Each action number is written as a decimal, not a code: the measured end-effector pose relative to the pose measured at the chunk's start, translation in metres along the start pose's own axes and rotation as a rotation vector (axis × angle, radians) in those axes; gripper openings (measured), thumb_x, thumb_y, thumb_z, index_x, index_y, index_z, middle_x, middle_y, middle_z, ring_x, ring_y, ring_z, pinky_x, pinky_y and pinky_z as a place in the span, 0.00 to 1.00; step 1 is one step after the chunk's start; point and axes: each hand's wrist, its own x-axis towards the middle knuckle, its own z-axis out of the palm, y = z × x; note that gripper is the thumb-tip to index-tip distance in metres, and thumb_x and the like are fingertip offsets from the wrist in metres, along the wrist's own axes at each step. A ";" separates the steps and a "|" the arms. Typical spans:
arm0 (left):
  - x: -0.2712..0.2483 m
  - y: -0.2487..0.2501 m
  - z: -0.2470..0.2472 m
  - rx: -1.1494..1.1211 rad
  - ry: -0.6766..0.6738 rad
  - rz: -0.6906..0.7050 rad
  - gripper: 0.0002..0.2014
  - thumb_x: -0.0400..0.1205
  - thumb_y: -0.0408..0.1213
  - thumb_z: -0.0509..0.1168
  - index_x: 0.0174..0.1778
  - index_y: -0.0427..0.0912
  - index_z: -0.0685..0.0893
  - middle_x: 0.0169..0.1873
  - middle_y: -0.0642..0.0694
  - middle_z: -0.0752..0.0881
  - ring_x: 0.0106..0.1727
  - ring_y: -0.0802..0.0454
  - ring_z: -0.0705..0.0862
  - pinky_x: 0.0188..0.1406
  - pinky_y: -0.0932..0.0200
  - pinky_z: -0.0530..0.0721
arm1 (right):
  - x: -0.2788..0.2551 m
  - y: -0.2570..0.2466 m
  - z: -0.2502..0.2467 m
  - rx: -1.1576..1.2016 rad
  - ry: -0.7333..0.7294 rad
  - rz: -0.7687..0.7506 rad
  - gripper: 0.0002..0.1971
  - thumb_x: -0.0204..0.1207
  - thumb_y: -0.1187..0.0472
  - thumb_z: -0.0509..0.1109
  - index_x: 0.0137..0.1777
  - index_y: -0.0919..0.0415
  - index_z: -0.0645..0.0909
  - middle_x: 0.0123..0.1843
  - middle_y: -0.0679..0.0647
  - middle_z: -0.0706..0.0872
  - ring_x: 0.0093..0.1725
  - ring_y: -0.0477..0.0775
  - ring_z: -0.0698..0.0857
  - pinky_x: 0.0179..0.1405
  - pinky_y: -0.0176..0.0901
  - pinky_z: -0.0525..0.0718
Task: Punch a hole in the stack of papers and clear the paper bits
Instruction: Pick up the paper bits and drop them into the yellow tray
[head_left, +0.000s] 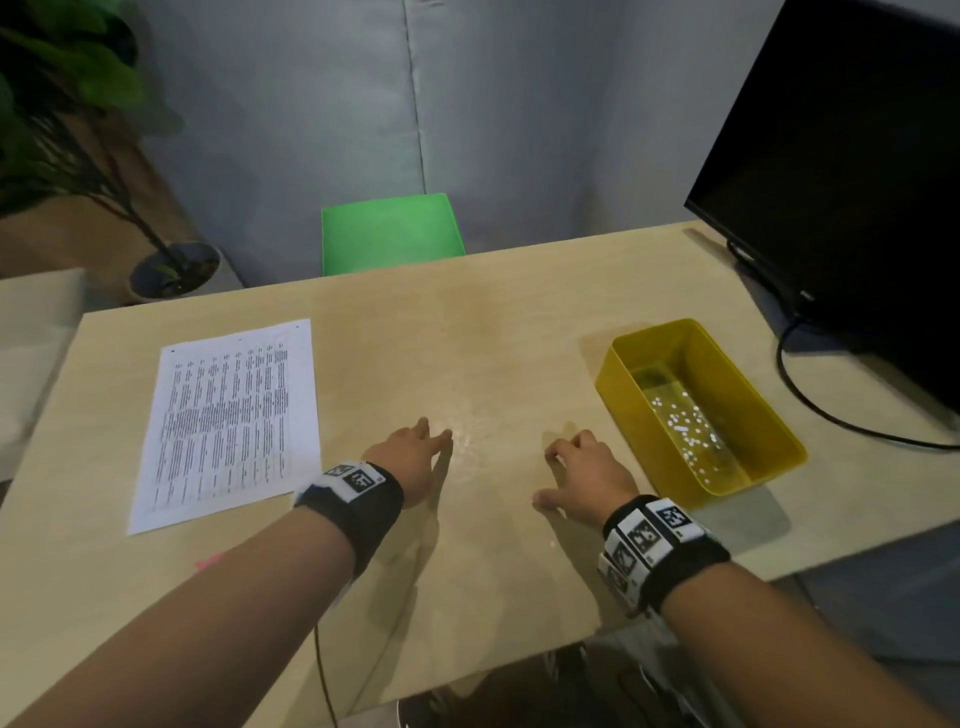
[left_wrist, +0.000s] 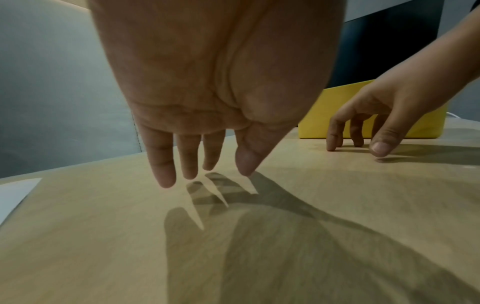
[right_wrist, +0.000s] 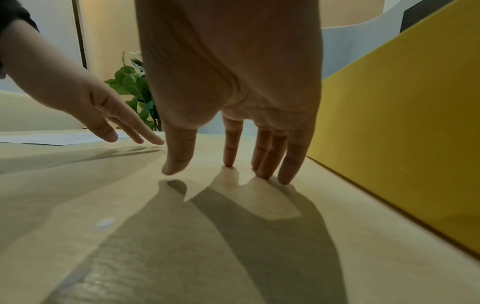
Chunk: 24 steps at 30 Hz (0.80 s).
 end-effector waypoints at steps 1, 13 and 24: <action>0.000 0.001 0.000 0.001 -0.002 0.001 0.29 0.85 0.35 0.47 0.83 0.55 0.52 0.84 0.45 0.51 0.83 0.42 0.58 0.75 0.43 0.71 | 0.001 -0.001 0.001 -0.003 0.008 0.003 0.31 0.68 0.42 0.76 0.69 0.52 0.73 0.69 0.55 0.71 0.68 0.57 0.73 0.64 0.51 0.79; 0.008 0.005 0.001 0.076 0.073 0.006 0.26 0.84 0.38 0.51 0.80 0.53 0.62 0.75 0.40 0.66 0.71 0.39 0.69 0.64 0.46 0.78 | 0.009 -0.003 0.004 0.032 0.066 -0.046 0.19 0.74 0.48 0.74 0.64 0.46 0.79 0.66 0.52 0.73 0.65 0.55 0.74 0.62 0.49 0.80; 0.022 0.002 -0.007 0.025 0.140 -0.021 0.21 0.87 0.50 0.46 0.68 0.56 0.81 0.68 0.46 0.74 0.63 0.45 0.78 0.59 0.52 0.77 | 0.026 -0.006 -0.001 0.054 0.132 -0.073 0.08 0.78 0.53 0.71 0.52 0.51 0.88 0.58 0.50 0.79 0.55 0.51 0.82 0.51 0.44 0.83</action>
